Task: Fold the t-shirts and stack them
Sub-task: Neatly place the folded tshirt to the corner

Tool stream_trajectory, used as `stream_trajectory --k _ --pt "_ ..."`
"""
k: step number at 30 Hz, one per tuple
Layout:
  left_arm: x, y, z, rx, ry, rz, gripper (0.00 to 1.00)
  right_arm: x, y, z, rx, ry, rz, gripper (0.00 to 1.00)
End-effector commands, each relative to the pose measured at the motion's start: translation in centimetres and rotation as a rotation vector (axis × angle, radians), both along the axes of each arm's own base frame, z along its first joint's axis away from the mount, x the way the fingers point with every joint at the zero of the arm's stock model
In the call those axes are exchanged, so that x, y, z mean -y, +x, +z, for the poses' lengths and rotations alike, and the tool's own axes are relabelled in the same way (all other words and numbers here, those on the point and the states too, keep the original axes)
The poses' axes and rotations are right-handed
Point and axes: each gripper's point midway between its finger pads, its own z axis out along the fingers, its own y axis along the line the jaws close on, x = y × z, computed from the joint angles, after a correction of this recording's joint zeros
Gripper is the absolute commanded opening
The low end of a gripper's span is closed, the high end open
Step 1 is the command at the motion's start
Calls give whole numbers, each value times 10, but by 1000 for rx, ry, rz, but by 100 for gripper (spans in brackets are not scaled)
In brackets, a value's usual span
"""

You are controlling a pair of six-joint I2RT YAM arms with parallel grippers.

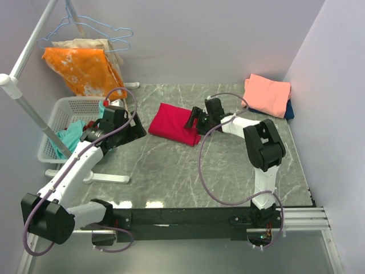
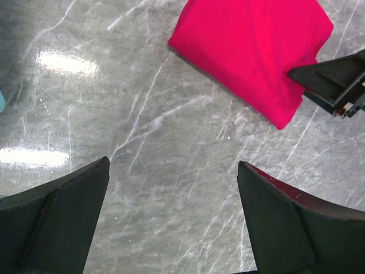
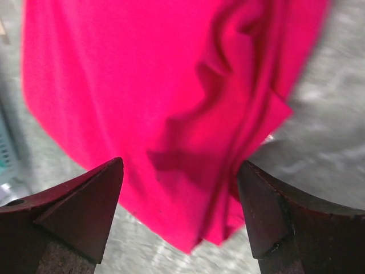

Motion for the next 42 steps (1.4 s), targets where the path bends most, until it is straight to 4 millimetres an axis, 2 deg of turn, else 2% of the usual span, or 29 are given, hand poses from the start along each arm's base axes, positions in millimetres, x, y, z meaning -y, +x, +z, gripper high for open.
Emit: stream_trajectory --k 1,5,9,10,11,12,14,15,16,25,31,33,35,36,38,39,41,42 --pt "1 4 22 48 -18 13 100 -13 -9 -31 -89 55 11 86" --pt "0 3 24 52 -17 17 99 -16 -11 -41 -119 73 8 81" --pt "1 1 24 50 -27 16 99 -14 -12 -41 -125 59 8 63" --pt "1 0 24 49 -30 16 100 -15 -11 -39 -120 56 15 51" --pt "1 0 26 53 -33 15 99 -13 -13 -40 -130 48 15 45" --pt "1 0 27 56 -34 15 99 -14 -12 -36 -121 49 17 35" --pt "2 0 29 62 -39 12 99 -13 -11 -33 -117 43 22 23" --pt "2 -1 30 61 -40 13 100 -13 -10 -31 -115 41 23 8" --pt "2 -2 30 60 -43 12 99 -14 -7 -27 -103 39 25 0" --pt "3 -4 33 63 -52 6 100 -14 5 -6 -60 26 23 0" --pt "1 -7 37 83 -51 7 99 -7 16 6 -44 -48 14 0" --pt "3 -8 38 82 -62 0 99 -2 30 16 -7 -84 0 0" --pt "4 -9 39 84 -70 -6 99 2 33 16 -16 -123 0 0" --pt "4 -9 40 85 -72 -7 100 3 45 29 19 -135 -14 0" --pt "4 -10 40 87 -69 -10 99 9 49 28 9 -188 -10 0" --pt "4 -11 39 85 -67 -11 100 8 61 42 45 -194 -21 0" --pt "4 -11 40 86 -68 -17 99 21 69 42 41 -258 -45 0" --pt "4 -12 40 87 -67 -18 99 21 80 56 72 -259 -58 0"
